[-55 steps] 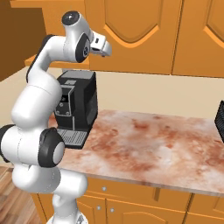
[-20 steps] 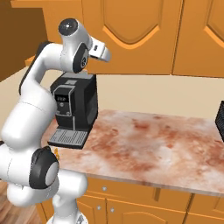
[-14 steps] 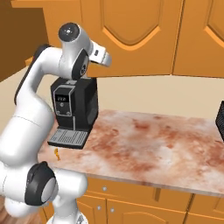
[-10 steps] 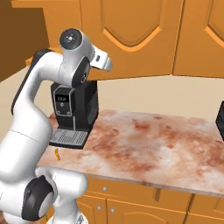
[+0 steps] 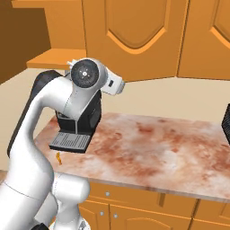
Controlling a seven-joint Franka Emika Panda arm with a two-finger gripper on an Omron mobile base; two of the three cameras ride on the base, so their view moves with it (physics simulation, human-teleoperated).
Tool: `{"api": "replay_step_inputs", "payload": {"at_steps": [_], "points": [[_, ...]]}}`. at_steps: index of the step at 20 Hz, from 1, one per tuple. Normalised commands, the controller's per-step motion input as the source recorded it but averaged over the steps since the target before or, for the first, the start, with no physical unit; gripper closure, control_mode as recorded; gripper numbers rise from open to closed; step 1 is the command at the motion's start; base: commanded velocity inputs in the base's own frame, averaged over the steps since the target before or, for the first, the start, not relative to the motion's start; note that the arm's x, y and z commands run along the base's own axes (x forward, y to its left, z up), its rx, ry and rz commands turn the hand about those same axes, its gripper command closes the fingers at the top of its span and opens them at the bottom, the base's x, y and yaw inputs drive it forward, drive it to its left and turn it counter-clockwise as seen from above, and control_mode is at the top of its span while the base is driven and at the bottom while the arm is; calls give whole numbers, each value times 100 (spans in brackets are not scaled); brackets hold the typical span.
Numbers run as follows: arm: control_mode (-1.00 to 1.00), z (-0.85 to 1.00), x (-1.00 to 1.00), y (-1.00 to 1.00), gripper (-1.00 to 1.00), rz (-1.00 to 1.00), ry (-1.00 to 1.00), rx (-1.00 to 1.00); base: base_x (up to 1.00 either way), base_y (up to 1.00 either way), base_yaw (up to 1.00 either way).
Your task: Retrieve the tupperware from the cabinet, then place the raw meat into the tupperware to avoid contamination.
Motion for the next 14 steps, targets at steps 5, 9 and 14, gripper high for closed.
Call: {"api": "replay_step_inputs", "payload": {"at_steps": [5, 9, 14], "points": [[-100, 4, -61, -38, 100, 2, -5, 7, 0, 0, 0], [-100, 2, -39, 4, 100, 0, -1, -1, 0, 0, 0], [-100, 6, -30, 31, 100, 0, 2, -9, 0, 0, 0]]}}
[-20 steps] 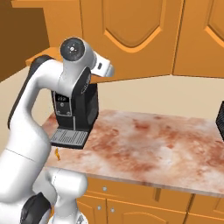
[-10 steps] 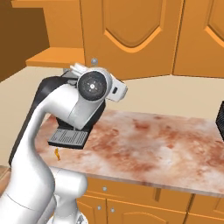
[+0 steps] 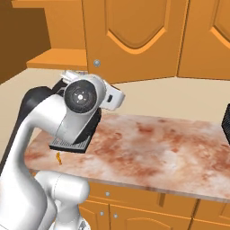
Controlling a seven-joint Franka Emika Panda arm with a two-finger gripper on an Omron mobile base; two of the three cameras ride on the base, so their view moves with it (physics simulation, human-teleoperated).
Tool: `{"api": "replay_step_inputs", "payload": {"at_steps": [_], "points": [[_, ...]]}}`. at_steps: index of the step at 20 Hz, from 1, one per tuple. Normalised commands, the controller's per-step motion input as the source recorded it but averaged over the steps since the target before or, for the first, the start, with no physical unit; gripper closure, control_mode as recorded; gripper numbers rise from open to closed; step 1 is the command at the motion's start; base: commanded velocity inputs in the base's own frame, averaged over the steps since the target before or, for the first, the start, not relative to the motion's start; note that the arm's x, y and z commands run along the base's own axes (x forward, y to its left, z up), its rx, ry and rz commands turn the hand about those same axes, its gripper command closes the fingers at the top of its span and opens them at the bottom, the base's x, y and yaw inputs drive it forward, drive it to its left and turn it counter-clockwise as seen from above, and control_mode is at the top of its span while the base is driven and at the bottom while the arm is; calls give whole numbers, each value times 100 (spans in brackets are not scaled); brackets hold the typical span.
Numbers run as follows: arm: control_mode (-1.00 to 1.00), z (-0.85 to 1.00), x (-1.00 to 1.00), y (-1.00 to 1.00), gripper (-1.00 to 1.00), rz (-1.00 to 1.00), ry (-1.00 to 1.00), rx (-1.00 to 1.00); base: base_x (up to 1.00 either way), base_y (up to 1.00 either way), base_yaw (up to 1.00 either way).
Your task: Retrieve the tupperware from the cabinet, then place the raw meat into the tupperware to avoid contamination.
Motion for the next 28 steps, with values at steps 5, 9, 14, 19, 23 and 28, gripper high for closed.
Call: {"api": "replay_step_inputs", "payload": {"at_steps": [5, 9, 14, 19, 23, 28], "points": [[-100, 8, -6, 74, -100, 0, 13, -20, 0, 0, 0], [-100, 11, 3, 94, -100, 0, 14, -26, 0, 0, 0], [-100, 18, 7, 72, -100, 1, 9, -23, 0, 0, 0], [-100, 16, 24, 18, -100, 4, 14, -23, 0, 0, 0], [-100, 3, 34, 3, -100, 12, 16, -30, 0, 0, 0], [-100, 6, 25, 21, -100, 13, 19, -27, 0, 0, 0]]}}
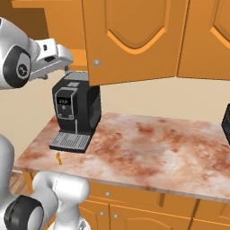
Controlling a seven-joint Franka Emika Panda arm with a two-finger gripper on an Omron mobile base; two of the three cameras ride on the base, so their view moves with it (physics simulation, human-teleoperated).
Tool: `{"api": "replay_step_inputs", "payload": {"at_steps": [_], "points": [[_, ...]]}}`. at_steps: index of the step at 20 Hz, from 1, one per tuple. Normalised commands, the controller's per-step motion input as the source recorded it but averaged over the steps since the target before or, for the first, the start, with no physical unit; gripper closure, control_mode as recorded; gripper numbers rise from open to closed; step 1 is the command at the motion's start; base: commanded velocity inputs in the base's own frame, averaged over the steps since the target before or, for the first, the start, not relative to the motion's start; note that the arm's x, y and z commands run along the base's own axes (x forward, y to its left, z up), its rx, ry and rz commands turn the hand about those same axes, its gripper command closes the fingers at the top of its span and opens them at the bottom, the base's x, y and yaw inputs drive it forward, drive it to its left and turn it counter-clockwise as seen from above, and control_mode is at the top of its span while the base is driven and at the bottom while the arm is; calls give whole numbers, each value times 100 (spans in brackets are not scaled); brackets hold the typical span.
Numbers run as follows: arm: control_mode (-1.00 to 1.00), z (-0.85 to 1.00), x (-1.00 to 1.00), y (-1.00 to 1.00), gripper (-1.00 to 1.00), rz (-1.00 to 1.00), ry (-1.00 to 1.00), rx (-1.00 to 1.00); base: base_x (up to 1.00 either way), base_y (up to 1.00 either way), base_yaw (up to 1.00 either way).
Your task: Retrieve the tupperware from the cabinet, then place the raw meat into the tupperware to avoid contamination.
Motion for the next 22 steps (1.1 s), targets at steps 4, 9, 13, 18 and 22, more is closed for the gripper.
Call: {"api": "replay_step_inputs", "payload": {"at_steps": [4, 9, 13, 18, 22], "points": [[-100, -4, 18, 22, -100, 13, 17, -32, 0, 0, 0], [-100, -30, 27, 1, -100, 12, 15, -29, 0, 0, 0], [-100, -22, 40, -1, -100, 17, 6, -28, 0, 0, 0], [-100, -15, 51, -3, -100, 20, 5, -31, 0, 0, 0], [-100, -2, 52, -27, -100, 17, 6, -24, 0, 0, 0]]}}
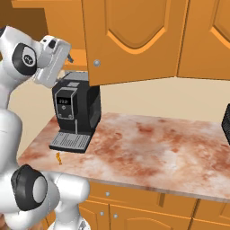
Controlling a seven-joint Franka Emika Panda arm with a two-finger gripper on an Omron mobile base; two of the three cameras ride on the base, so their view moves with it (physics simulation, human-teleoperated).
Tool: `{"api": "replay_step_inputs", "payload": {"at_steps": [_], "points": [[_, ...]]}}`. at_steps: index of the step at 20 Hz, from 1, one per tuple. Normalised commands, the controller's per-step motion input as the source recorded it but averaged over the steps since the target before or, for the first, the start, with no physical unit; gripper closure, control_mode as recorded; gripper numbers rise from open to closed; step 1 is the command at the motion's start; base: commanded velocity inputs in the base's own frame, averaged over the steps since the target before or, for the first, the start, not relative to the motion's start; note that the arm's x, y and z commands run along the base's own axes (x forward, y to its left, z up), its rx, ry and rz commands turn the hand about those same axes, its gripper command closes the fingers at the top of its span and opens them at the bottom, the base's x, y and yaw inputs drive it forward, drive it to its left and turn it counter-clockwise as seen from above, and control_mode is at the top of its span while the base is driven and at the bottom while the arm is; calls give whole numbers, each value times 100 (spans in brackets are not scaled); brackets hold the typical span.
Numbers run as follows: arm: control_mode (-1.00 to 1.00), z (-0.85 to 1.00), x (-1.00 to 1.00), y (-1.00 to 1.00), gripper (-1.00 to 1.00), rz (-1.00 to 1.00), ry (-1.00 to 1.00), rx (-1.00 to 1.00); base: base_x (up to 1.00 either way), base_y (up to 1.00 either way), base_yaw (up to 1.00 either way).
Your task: Retrieve the tupperware from the cabinet, then place the raw meat into the tupperware to avoid contamination.
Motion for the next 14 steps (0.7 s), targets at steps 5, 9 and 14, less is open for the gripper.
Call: {"api": "replay_step_inputs", "payload": {"at_steps": [5, 9, 14], "points": [[-100, 0, 49, -43, -100, 10, 9, -23, 0, 0, 0], [-100, 3, 46, -40, -100, -2, 14, -17, 0, 0, 0], [-100, 4, 40, -47, -100, -17, 21, -10, 0, 0, 0]]}}
